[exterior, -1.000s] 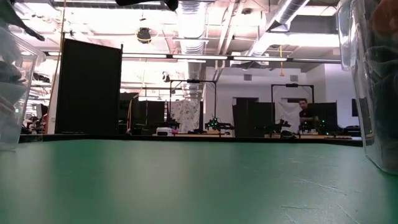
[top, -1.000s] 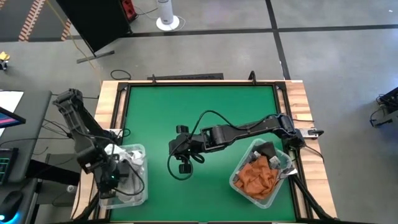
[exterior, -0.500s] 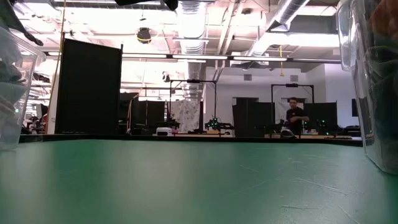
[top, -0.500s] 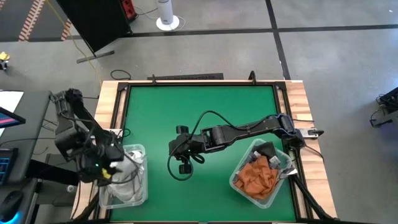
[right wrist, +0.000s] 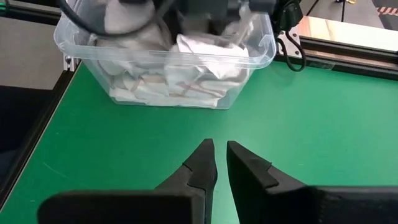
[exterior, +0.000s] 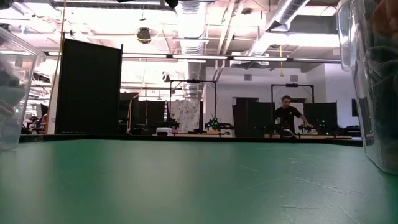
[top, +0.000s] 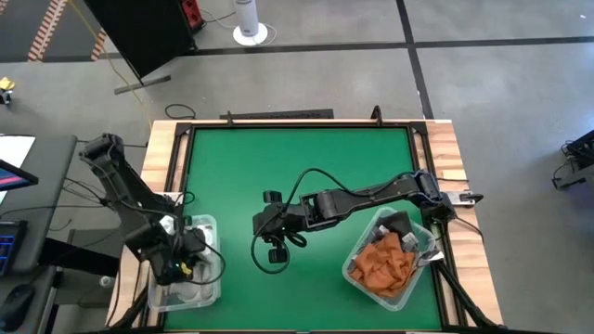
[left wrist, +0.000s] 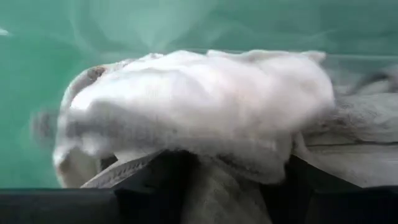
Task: Sort towels by color in basket
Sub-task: Put the gray towel into the left transparent bin
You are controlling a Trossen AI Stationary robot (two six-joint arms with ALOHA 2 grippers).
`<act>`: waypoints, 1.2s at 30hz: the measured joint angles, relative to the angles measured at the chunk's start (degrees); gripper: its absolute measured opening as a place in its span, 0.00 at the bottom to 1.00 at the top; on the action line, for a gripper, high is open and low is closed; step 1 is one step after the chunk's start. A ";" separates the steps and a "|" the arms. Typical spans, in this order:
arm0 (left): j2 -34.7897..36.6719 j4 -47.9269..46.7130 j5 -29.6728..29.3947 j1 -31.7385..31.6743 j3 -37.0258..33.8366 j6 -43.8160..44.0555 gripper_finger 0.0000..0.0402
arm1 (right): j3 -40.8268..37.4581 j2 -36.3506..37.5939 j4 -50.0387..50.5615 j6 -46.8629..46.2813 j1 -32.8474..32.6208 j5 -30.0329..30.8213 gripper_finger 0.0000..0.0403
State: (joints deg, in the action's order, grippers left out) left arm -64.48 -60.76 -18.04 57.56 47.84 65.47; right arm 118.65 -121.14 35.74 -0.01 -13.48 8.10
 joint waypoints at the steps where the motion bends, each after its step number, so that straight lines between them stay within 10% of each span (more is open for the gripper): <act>1: 0.03 1.23 0.25 0.01 -1.68 0.58 0.43 | 0.00 0.00 -0.04 -0.02 0.00 0.00 0.18; 8: 0.39 5.54 3.98 -0.75 -4.59 0.04 0.43 | 0.00 0.00 -0.34 0.00 -0.37 0.00 0.18; 23: 2.82 -15.59 9.00 -2.19 18.95 -7.79 0.43 | 0.00 0.00 -0.63 -0.01 -0.41 0.00 0.18; 30: 2.01 -18.42 9.18 1.78 10.94 -18.68 0.43 | 0.00 0.00 -0.37 0.18 -0.74 0.00 0.18; 36: -0.34 -10.54 12.71 0.52 1.19 -5.75 0.43 | 0.00 0.00 -0.49 0.31 -0.89 0.00 0.18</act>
State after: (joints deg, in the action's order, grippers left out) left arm -64.81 -71.30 -5.33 58.08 49.03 59.71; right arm 118.65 -121.14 35.26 0.30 -14.37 8.10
